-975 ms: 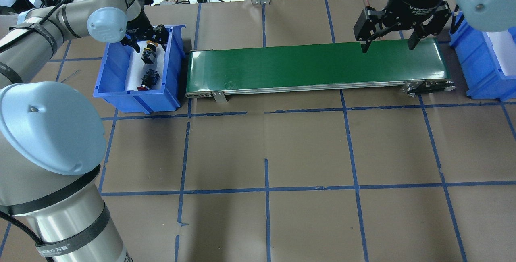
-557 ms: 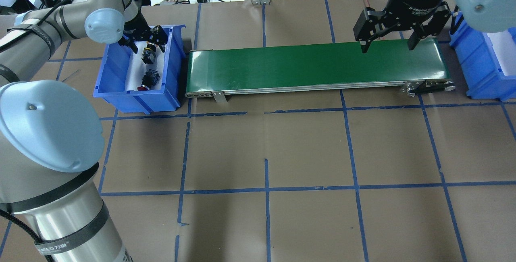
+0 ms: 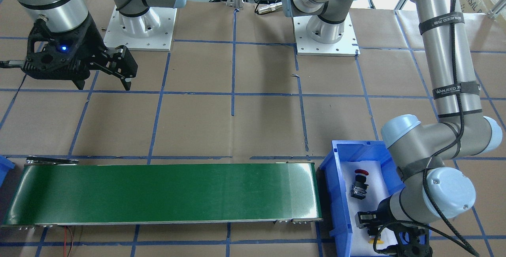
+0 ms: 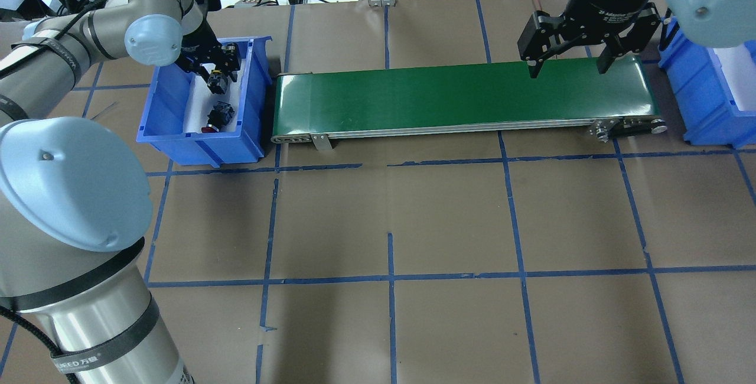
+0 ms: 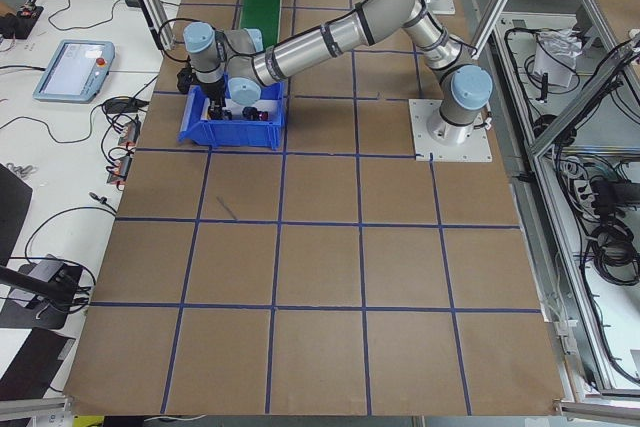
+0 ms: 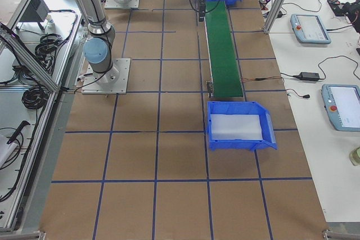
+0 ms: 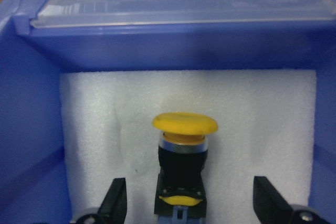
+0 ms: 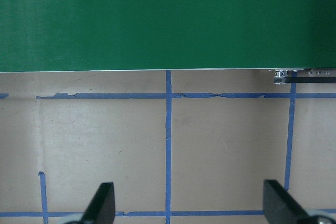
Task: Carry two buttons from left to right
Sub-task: 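Close the left gripper on the yellow-capped button and lift it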
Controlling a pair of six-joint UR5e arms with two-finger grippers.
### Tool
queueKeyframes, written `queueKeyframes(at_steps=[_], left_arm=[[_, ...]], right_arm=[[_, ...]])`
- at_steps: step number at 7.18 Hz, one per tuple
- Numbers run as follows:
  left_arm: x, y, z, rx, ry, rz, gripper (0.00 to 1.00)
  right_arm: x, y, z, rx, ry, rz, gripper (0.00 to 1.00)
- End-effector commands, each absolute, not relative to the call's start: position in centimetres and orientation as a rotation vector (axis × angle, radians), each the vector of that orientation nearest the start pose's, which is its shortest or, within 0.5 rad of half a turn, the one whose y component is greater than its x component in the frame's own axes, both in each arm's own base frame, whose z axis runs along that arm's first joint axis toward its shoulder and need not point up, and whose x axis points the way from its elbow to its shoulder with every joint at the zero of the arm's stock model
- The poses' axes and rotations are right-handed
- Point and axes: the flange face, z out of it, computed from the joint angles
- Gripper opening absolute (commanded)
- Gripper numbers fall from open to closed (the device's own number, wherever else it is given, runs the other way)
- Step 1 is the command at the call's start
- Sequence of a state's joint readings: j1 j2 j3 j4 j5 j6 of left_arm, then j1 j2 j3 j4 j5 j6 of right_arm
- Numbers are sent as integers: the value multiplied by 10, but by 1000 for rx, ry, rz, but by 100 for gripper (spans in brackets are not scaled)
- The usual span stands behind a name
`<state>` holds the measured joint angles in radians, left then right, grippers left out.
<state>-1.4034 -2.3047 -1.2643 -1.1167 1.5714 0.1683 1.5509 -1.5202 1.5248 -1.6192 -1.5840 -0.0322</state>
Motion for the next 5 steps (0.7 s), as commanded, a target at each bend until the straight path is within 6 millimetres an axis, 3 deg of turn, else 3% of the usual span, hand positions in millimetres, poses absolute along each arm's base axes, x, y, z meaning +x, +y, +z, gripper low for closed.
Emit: queueKeyframes(at_steps=[1, 2, 3, 5], left_arm=[[-9, -757, 234, 2, 3132, -78, 7], [-10, -755, 253, 7, 3123, -112, 6], [-13, -747, 285, 11, 3113, -136, 6], [-21, -701, 383, -3, 3118, -94, 6]], right_arm=[[122, -520, 490, -19, 3156, -67, 100], [122, -520, 490, -19, 3156, -67, 100], [122, -520, 490, -19, 3156, -67, 100], [122, -520, 490, -19, 3156, -67, 100]])
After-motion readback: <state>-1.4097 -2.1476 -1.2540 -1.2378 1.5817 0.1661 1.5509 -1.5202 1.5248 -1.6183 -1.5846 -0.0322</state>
